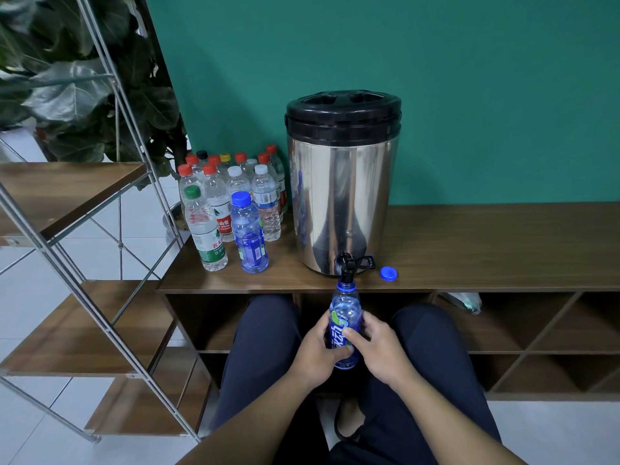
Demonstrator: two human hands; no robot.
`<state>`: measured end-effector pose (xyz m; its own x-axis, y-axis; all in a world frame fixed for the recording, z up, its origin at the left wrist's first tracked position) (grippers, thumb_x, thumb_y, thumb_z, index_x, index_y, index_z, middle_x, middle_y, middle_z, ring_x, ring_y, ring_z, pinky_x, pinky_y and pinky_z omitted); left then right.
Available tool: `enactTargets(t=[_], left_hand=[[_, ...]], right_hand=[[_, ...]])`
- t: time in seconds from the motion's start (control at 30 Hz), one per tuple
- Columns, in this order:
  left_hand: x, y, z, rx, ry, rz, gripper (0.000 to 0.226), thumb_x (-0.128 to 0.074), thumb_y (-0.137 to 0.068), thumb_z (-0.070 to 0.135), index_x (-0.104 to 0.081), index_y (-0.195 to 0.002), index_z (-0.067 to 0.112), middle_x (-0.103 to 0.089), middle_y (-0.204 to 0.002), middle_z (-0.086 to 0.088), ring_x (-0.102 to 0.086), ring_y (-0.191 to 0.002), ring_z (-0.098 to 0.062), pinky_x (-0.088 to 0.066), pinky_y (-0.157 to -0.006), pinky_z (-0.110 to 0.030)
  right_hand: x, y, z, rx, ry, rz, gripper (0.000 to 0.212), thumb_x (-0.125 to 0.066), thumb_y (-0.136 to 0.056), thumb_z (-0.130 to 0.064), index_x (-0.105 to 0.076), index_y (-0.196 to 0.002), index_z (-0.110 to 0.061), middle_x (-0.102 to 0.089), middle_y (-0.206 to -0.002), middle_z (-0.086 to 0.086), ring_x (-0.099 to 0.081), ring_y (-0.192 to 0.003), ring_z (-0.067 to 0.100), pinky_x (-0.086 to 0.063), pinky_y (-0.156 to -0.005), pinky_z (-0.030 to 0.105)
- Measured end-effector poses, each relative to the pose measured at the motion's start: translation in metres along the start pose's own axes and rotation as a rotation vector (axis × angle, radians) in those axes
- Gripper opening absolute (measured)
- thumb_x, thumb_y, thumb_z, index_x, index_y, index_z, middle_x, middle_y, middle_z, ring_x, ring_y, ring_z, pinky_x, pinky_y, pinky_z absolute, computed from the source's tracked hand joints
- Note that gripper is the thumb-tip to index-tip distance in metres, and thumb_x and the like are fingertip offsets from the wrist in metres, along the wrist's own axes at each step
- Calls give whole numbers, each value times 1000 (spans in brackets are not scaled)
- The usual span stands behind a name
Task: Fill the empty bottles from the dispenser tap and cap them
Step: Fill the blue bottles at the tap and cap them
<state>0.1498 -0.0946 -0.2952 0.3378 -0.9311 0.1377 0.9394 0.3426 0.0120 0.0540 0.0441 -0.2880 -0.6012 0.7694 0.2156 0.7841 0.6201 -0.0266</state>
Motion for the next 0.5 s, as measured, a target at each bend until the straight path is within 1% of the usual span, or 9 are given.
enactTargets(t=[0.27,0.4,0.5], left_hand=[[1,-1,-2,-12,-20,0,77,-80,-90,-9,-58,-154,27,-78,-135,2,-73,-127,-17,-56,-115,-38],[1,-2,-4,-12,-34,11,77,-80,-89,-11,-59,-154,24,-78,-133,1,-74,-126,-19,-56,-115,-42],[1,-2,-4,-14,-48,14,76,-79,-89,-11,-59,-153,25,-79,-132,1,-75,-125,-20,-56,-115,-45]], right_hand=[[0,-2,4,-3,-1,-6,26,-76,-105,-15,-76,-128,-27,-84,-118,-4,-79,-114,17,-61,-107,54],[-1,-4,7,2,-18,-8,28,-76,-104,-16,-75,-130,-28,-83,-120,-2,-79,-116,19,-60,-107,55],[-2,-4,8,3,-24,-9,30,-76,-104,-15,-75,-131,-28,-83,-122,-2,-79,-117,19,-60,-108,54]])
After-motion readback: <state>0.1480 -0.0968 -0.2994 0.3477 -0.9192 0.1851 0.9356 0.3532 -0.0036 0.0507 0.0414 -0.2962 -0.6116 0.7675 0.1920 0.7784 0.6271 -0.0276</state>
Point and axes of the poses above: each hand's wrist, its own y-axis away from the middle knuckle, its own x-axis out of the back of the hand, z = x × y, the point moved 2 cm from there along -y, towards the middle knuckle
